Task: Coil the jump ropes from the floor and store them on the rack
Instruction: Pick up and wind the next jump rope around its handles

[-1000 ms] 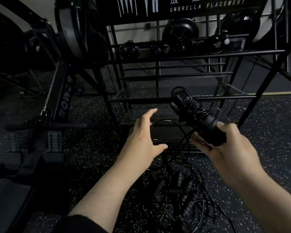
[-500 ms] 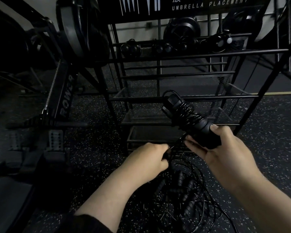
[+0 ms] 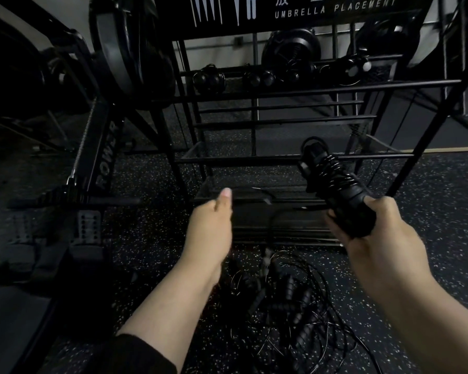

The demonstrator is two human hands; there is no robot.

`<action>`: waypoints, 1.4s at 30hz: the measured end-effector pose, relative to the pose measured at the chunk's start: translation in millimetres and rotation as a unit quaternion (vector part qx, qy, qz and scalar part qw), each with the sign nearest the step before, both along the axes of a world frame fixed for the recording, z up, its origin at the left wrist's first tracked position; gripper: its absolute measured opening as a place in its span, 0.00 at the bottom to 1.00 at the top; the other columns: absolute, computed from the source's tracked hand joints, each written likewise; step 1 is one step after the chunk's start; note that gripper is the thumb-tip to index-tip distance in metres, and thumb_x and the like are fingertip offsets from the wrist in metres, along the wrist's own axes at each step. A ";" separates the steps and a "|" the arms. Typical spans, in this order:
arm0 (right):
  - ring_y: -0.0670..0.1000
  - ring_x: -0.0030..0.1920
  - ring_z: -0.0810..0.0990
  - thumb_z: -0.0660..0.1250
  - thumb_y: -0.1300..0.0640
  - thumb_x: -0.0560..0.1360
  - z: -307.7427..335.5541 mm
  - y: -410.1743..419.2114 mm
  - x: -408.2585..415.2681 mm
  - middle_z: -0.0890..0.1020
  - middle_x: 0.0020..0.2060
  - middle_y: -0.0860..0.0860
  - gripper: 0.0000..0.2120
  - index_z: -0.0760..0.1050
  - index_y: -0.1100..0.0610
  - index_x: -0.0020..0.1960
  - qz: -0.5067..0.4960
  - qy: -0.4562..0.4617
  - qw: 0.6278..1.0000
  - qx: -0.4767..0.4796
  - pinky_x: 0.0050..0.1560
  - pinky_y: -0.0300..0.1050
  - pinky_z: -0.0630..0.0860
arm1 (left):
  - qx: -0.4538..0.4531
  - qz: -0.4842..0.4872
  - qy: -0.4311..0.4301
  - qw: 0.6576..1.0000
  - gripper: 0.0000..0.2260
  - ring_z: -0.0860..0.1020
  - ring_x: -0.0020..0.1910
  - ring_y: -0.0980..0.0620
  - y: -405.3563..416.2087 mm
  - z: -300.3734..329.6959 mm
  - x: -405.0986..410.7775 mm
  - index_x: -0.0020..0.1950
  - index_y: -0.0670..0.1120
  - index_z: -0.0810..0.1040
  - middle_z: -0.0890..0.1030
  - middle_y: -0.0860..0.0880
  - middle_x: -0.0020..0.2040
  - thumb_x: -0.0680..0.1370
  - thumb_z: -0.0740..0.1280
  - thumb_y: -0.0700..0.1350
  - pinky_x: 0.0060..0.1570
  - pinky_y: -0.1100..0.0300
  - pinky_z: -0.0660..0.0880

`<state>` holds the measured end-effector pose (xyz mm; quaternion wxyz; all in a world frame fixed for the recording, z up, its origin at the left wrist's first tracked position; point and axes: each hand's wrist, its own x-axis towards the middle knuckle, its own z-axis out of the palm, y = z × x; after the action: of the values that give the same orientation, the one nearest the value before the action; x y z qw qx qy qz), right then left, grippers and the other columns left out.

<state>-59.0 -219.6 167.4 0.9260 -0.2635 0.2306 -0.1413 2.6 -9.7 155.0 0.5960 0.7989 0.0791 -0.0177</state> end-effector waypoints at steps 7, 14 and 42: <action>0.52 0.53 0.86 0.59 0.61 0.84 5.3 -12.9 -3.1 0.81 0.56 0.60 0.03 0.72 0.59 0.53 -0.019 0.038 0.994 -0.096 0.54 0.48 0.83 | -0.071 0.043 0.071 0.994 0.19 0.68 0.26 0.56 18.6 -9.8 13.0 0.53 0.44 0.76 0.72 0.50 0.34 0.86 0.55 0.57 0.24 0.61 0.67; 0.54 0.53 0.87 0.57 0.62 0.85 -3.5 4.2 -8.2 0.84 0.54 0.61 0.10 0.76 0.64 0.57 0.097 0.043 0.982 -0.159 0.50 0.46 0.84 | 0.191 -0.132 0.010 0.973 0.30 0.57 0.81 0.50 0.2 -10.3 8.3 0.84 0.50 0.53 0.55 0.50 0.83 0.85 0.61 0.53 0.80 0.51 0.53; 0.39 0.43 0.79 0.78 0.52 0.71 -14.6 6.8 -7.1 0.80 0.47 0.41 0.24 0.69 0.39 0.59 0.285 0.146 0.615 -0.720 0.37 0.36 0.71 | 0.411 -0.361 -0.113 0.829 0.04 0.78 0.42 0.58 -5.1 30.2 -21.4 0.46 0.54 0.82 0.80 0.57 0.42 0.77 0.67 0.51 0.46 0.53 0.79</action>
<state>-66.1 -212.8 152.9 0.3867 -0.9154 0.1004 0.0493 -18.8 -14.8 185.2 0.1682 0.9383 -0.2826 -0.1071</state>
